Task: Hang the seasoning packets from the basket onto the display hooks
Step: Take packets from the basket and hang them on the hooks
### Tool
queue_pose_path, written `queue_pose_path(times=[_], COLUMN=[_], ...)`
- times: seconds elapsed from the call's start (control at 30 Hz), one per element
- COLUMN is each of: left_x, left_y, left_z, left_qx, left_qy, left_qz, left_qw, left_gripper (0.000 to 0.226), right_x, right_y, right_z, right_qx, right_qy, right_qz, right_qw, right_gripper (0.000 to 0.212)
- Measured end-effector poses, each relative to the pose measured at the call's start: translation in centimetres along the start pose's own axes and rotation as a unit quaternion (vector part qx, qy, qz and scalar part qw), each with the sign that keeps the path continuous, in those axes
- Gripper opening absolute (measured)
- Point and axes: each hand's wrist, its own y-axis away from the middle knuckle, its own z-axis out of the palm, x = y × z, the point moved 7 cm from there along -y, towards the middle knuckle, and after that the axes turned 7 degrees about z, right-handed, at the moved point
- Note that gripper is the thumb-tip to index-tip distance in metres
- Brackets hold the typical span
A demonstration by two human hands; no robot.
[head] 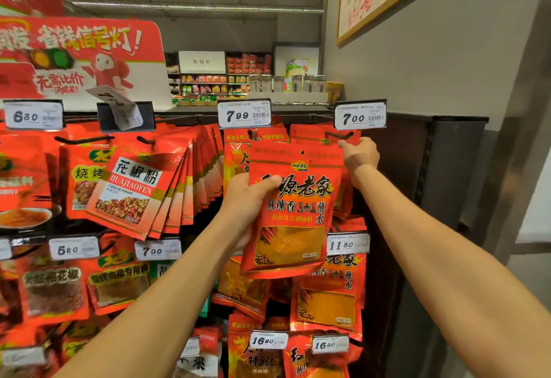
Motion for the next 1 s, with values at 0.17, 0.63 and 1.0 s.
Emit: queue_pose_path(times=[0.17, 0.63, 1.0], left_x=[-1.1, 0.0, -1.8], left_y=[-1.4, -5.8, -7.8], left_z=[4.4, 9.6, 8.6], left_qx=[-0.029, -0.009, 0.03], left_qy=[0.028, -0.021, -0.092], left_qz=[-0.026, -0.063, -0.082], left_qw=[0.999, 0.998, 0.992], left_gripper=[0.015, 0.021, 0.03], right_x=[2.3, -0.1, 1.5], right_y=[7.4, 6.7, 3.5], right_z=[-5.2, -5.9, -4.3], right_qx=[-0.168, -0.119, -0.063], right_qy=[-0.365, -0.264, -0.209], right_qz=[-0.012, -0.011, 0.012], right_qw=[0.916, 0.957, 0.976], right_gripper=[0.053, 0.02, 0.029])
